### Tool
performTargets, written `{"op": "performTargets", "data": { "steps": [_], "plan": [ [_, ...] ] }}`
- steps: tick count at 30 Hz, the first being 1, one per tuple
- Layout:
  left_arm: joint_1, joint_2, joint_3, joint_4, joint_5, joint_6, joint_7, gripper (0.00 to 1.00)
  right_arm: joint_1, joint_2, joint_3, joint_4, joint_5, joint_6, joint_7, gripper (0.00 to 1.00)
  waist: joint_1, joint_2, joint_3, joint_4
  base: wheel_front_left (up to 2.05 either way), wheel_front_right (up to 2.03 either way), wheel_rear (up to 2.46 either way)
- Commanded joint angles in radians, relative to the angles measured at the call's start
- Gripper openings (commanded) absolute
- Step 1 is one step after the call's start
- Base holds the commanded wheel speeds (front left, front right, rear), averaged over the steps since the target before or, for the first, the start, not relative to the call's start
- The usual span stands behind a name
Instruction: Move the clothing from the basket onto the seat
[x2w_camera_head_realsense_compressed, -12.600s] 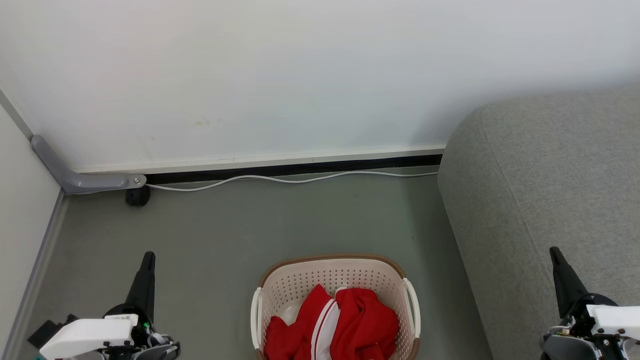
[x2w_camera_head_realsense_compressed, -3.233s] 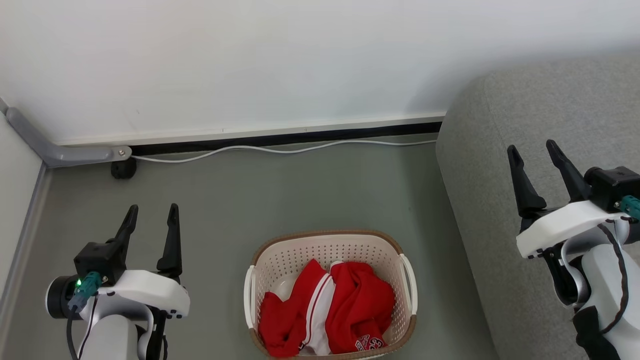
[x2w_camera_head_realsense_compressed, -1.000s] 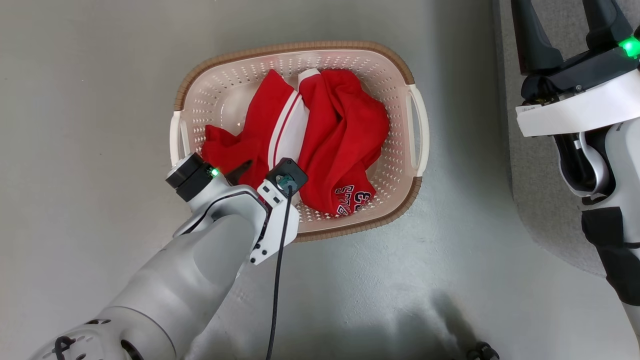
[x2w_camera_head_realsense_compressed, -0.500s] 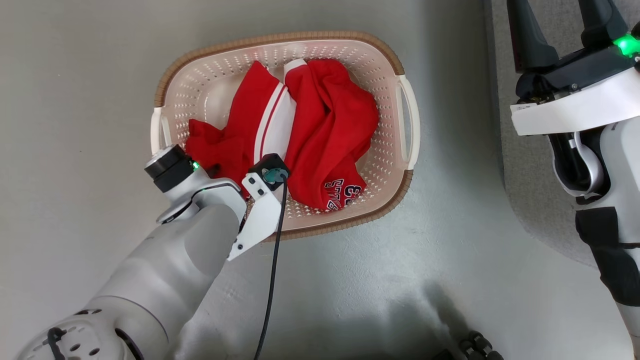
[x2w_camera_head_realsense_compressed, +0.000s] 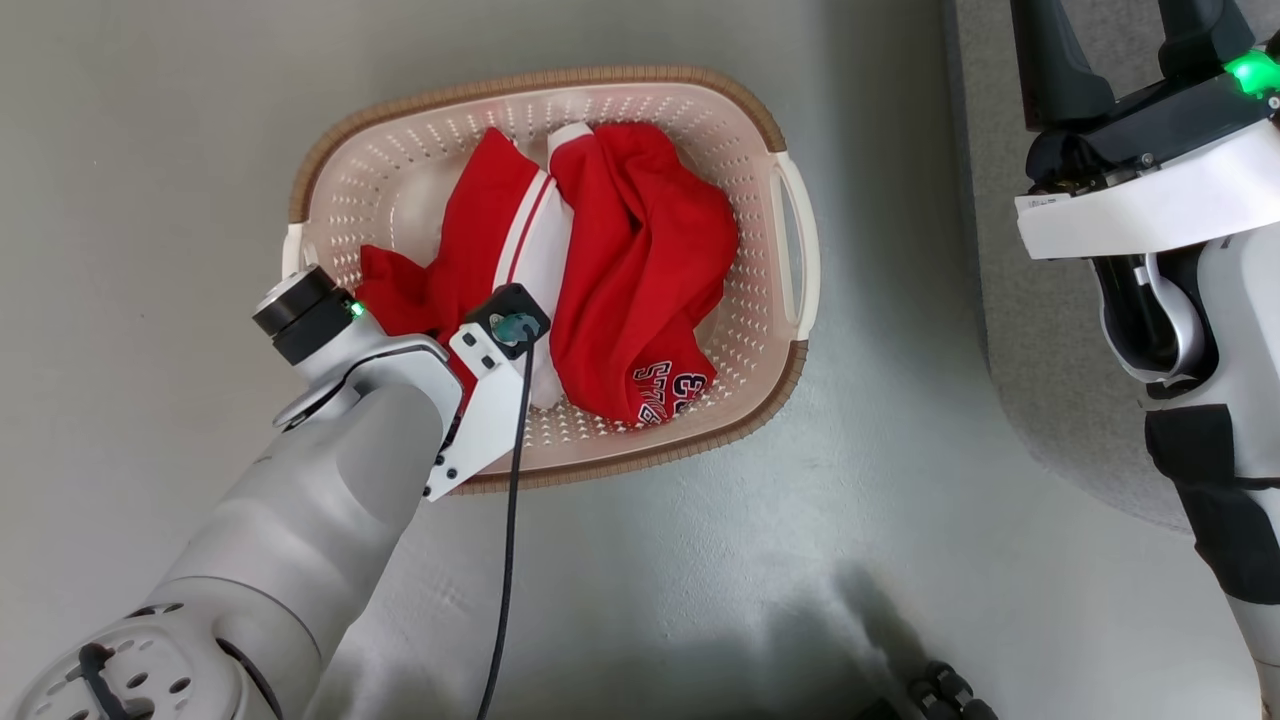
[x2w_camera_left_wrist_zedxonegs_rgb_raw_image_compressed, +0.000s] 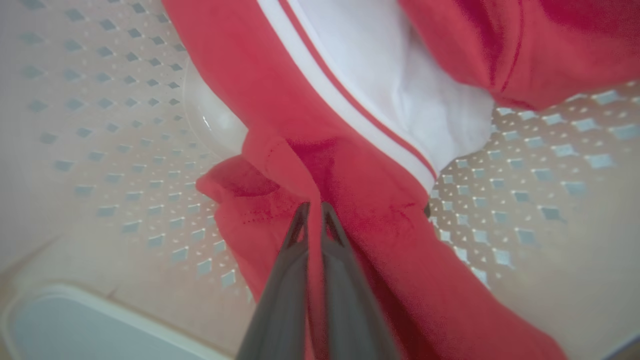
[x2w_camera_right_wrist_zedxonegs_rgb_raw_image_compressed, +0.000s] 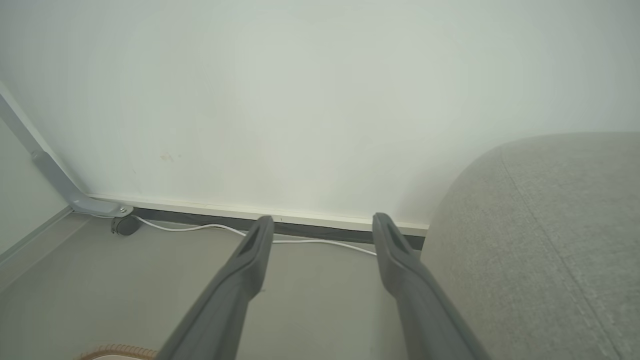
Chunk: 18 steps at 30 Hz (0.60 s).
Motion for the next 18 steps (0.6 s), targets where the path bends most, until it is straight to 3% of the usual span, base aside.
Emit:
{"op": "performTargets", "data": {
  "steps": [1, 8, 18],
  "plan": [
    [-0.003, 0.005, 0.015, -0.001, -0.01, 0.003, -0.015, 0.0, 0.021, 0.004, 0.007, -0.017, 0.009, 0.004, -0.011, 1.0, 0.0, 0.0, -0.009, 0.001, 0.0, 0.0, 0.0],
    [0.05, 0.005, 0.036, 0.007, -0.05, 0.03, -0.152, 0.0, 0.04, 0.004, 0.023, 0.012, 0.005, 0.004, -0.011, 1.0, 0.0, 0.0, -0.097, 0.016, 0.0, 0.0, 0.0],
    [0.133, 0.005, 0.087, 0.014, -0.125, 0.008, -0.338, 0.0, 0.099, -0.003, 0.041, 0.067, 0.005, 0.004, -0.011, 1.0, 0.0, 0.0, -0.258, 0.057, 0.0, 0.0, 0.0]
  ]
}}
